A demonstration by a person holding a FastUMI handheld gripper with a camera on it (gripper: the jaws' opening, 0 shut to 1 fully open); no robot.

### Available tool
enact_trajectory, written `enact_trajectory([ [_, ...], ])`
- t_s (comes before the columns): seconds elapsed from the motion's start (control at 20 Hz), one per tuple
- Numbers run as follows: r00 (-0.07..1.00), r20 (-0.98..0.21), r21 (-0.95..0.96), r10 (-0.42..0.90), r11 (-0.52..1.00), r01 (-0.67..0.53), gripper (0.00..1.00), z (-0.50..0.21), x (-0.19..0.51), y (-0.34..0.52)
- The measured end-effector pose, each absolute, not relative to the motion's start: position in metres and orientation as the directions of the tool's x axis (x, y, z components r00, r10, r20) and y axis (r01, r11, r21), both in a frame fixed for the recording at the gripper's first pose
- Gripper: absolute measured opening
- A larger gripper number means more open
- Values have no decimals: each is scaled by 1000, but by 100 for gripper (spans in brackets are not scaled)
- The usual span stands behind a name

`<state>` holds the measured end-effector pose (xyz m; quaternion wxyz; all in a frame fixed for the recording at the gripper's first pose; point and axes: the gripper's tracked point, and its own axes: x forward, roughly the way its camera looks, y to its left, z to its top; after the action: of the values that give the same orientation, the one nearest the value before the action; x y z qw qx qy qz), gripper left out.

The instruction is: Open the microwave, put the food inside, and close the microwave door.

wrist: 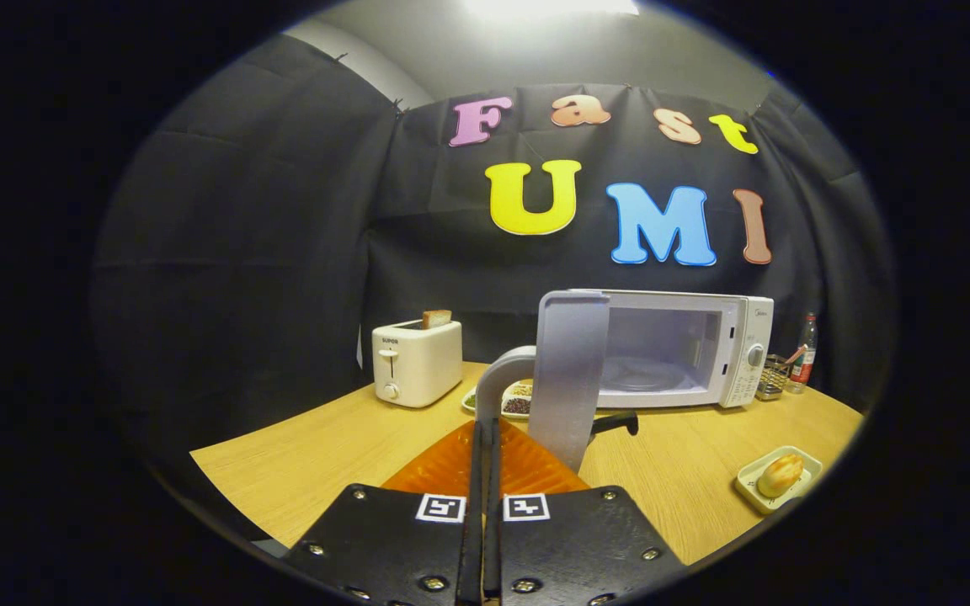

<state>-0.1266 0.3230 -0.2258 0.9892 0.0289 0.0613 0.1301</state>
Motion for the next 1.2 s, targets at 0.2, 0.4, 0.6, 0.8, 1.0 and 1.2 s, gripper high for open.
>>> enact_trajectory([
  [0.2, 897, -47, 191, 439, 885, -424, 3, -188, -160, 304],
  [0.4, 877, -18, 178, 481, 864, -470, 5, -176, -172, 232],
  [0.6, 832, -74, 161, 550, 830, -534, 19, -200, -166, 180],
  [0.8, 843, -158, 152, 514, 856, -494, 59, -230, -152, 117],
  [1.0, 860, -220, 139, 460, 888, -439, 82, -260, -141, 58],
  [1.2, 897, -308, 93, 317, 948, -303, 94, -301, -132, -5],
])
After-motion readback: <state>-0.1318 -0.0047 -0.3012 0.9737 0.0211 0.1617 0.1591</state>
